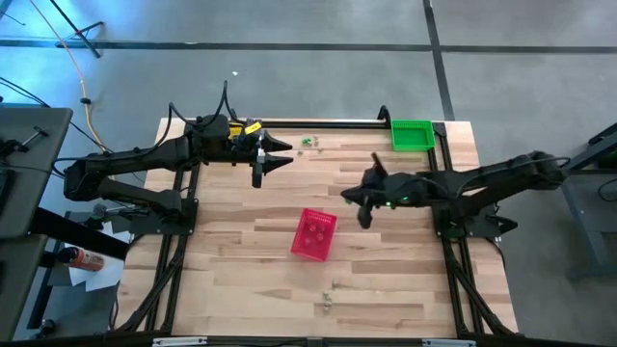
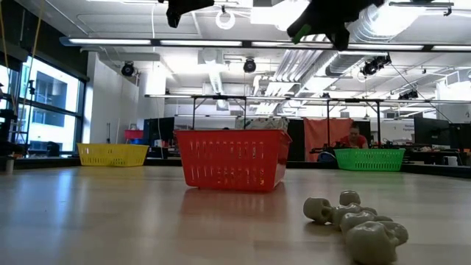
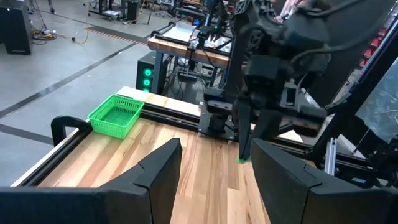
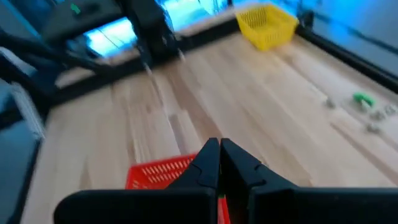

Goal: Sort Halloween decoration
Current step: Put the green skeleton toy into the yellow bin

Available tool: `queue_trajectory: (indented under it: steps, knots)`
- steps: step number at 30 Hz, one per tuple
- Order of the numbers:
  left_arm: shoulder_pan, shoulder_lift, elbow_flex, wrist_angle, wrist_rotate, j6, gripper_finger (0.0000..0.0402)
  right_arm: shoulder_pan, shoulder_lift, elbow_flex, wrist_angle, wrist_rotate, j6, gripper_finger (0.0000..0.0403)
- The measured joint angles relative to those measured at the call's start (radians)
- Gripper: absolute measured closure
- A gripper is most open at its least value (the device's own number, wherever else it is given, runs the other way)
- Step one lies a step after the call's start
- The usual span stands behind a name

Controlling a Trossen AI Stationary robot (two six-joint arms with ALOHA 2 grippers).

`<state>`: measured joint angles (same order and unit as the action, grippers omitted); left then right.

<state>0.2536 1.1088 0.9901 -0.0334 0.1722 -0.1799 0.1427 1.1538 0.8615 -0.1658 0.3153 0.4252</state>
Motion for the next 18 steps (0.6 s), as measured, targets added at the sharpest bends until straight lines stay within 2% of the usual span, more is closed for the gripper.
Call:
queue_trajectory:
  steps: [4,8,14,18]
  knots:
    - [0.0,0.0,0.0,0.0,0.0,-0.001,0.022,-0.052,-0.079,-0.128,0.228,-0.085,-0.055,0.0403]
    - [0.0,0.0,0.0,0.0,0.0,-0.001,0.022,-0.109,-0.093,-0.203,0.488,-0.196,-0.091,0.0403]
    - [0.0,0.0,0.0,0.002,0.0,-0.001,0.022,-0.175,-0.042,-0.169,0.694,-0.313,-0.176,0.0403]
    - [0.0,0.0,0.0,0.007,0.0,-0.032,0.022,-0.204,0.013,-0.091,0.709,-0.387,-0.249,0.0403]
